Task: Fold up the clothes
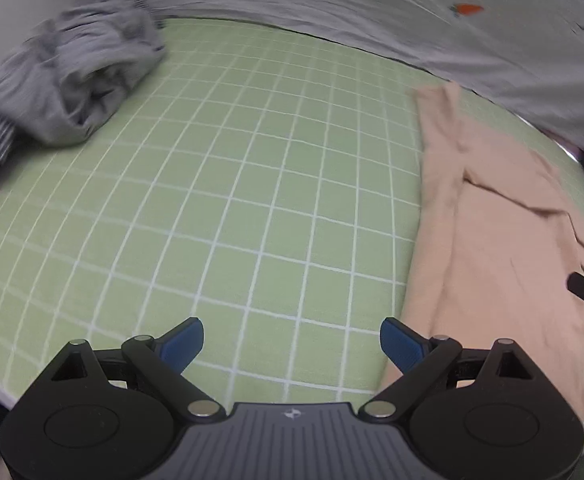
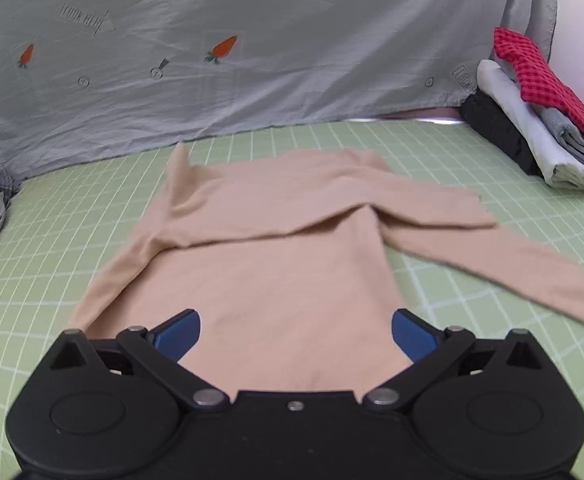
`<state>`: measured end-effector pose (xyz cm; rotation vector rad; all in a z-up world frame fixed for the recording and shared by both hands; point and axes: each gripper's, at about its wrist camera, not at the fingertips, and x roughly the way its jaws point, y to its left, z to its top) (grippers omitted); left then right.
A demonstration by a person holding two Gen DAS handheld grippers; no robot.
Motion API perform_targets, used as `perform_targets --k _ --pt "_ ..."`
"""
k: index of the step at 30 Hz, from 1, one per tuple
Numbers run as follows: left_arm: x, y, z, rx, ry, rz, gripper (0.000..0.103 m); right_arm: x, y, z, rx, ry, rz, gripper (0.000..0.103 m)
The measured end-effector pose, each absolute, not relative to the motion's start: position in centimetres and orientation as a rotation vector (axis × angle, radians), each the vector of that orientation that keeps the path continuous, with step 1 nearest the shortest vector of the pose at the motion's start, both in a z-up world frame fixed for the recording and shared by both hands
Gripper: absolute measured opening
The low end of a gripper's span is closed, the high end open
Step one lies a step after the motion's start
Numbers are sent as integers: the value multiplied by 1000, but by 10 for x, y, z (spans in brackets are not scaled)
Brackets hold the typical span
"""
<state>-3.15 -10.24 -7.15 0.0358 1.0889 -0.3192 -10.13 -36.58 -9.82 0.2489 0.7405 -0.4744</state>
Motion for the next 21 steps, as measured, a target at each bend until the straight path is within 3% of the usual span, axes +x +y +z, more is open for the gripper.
perform_targets --k 13,16,17,18,20,21 --pt "8 -2 -59 148 1036 -459 97 -88 -216 -118 316 783 -508 99" --pt "9 12 -61 159 1045 -472 97 -82 -198 -125 318 807 -490 85" --pt "9 16 -62 163 1049 -478 97 -80 -192 -127 318 815 -484 76" --pt "9 19 -63 167 1051 -477 97 -78 -186 -129 319 823 -478 59" --pt "10 27 -64 163 1057 -468 97 -77 -183 -135 358 839 -464 34" --pt "10 30 -64 157 1060 -463 97 -78 -183 -137 376 838 -457 27"
